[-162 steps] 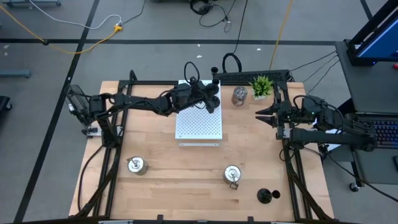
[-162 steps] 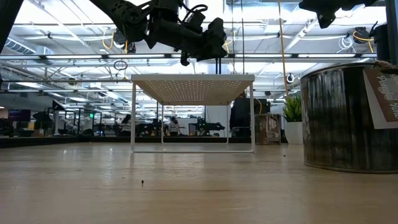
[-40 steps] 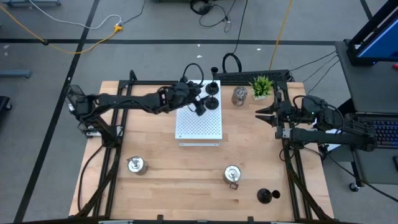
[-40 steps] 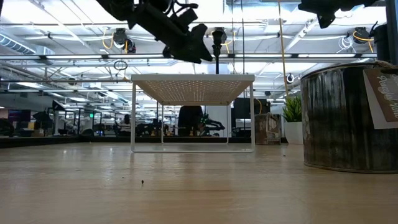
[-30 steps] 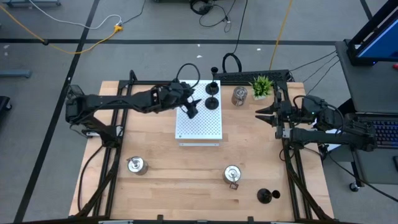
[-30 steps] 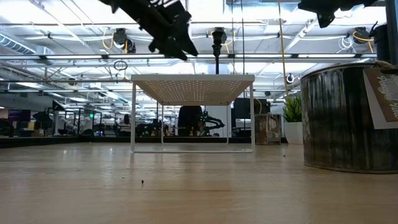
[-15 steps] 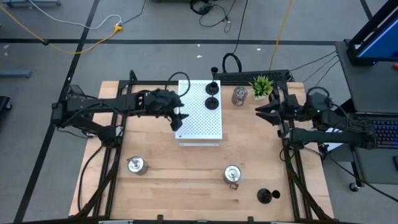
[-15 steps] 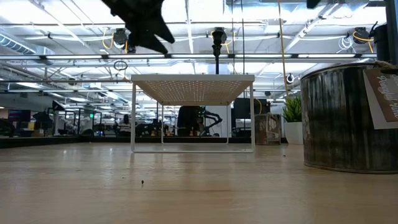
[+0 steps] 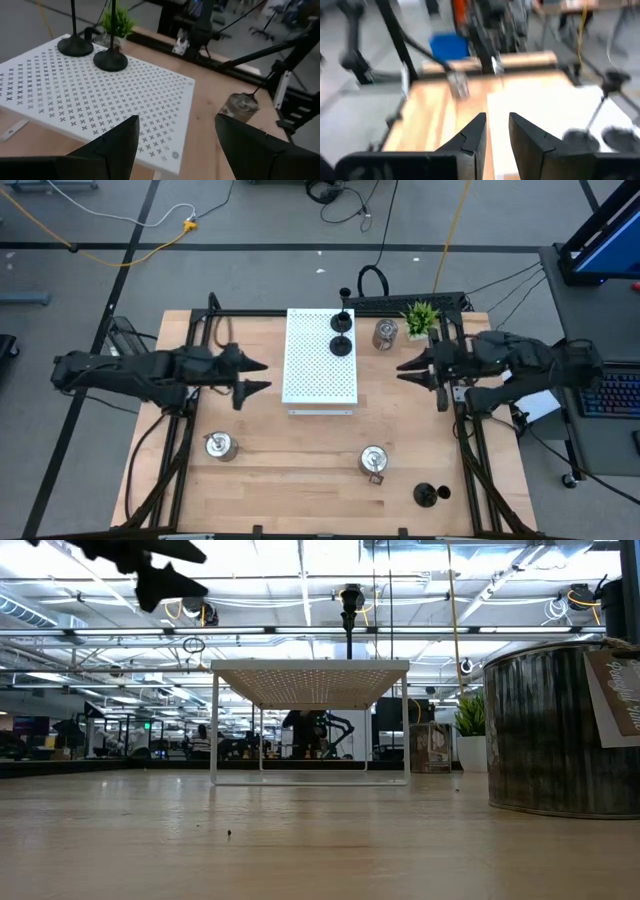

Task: Pick & Place candle stick holders
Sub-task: Put the black candle holder on the shelf aligned with the other black candle holder

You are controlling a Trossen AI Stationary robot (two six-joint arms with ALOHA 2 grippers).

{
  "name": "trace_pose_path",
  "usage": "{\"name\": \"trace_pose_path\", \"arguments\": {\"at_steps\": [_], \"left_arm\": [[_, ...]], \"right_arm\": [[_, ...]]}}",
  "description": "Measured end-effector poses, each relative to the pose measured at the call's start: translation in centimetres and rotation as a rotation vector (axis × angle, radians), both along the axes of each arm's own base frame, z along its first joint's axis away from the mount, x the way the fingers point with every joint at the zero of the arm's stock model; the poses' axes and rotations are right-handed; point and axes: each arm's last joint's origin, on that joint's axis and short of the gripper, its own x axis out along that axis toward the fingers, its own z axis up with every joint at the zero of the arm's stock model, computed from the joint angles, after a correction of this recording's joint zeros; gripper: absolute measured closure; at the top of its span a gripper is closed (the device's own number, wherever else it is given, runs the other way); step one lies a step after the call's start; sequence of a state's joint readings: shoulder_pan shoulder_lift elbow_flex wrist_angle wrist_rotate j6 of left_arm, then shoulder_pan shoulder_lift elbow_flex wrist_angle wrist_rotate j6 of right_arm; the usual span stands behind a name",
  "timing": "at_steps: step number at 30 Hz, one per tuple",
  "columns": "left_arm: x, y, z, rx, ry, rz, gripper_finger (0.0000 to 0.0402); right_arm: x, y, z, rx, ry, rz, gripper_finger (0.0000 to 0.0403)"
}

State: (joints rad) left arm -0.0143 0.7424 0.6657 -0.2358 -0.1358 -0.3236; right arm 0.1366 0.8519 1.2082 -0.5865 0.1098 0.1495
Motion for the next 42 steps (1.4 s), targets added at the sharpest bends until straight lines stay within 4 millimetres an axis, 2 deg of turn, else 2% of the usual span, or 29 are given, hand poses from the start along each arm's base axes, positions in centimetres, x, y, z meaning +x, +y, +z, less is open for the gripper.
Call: {"name": "trace_pose_path", "arguments": {"at_steps": [5,10,17,20,26,31,42], "left_arm": [[-1.6,-0.2,-0.8,0.005,-0.034,-0.015,0.0133],[-2.1,-0.3,-1.7,0.014,-0.025,-0.020,0.0133],[-2.1,-0.3,-1.9,0.030,-0.014,-0.025,0.0133],[-2.1,-0.3,-1.9,0.040,-0.014,-0.028,0.0133],[-2.1,-0.3,-1.9,0.032,-0.017,-0.025,0.0133],[-2.0,-0.3,-1.9,0.024,-0.015,-0.024,0.0133],[-2.0,-0.2,-1.9,0.001,-0.019,-0.016,0.0133]], "right_arm": [[1.6,1.6,1.3,0.071,0.239,-0.020,0.0330],[2.7,3.7,0.6,0.232,0.507,-0.030,0.0330],[2.0,6.8,-1.2,0.605,0.926,-0.049,0.0330],[1.1,8.1,-1.6,0.723,1.084,-0.082,0.0330],[-0.9,10.9,-1.3,0.873,1.192,-0.165,0.0330],[-2.2,13.2,-1.4,0.890,1.122,-0.251,0.0330],[-2.5,17.8,-3.8,0.818,1.172,-0.367,0.0330]]}}
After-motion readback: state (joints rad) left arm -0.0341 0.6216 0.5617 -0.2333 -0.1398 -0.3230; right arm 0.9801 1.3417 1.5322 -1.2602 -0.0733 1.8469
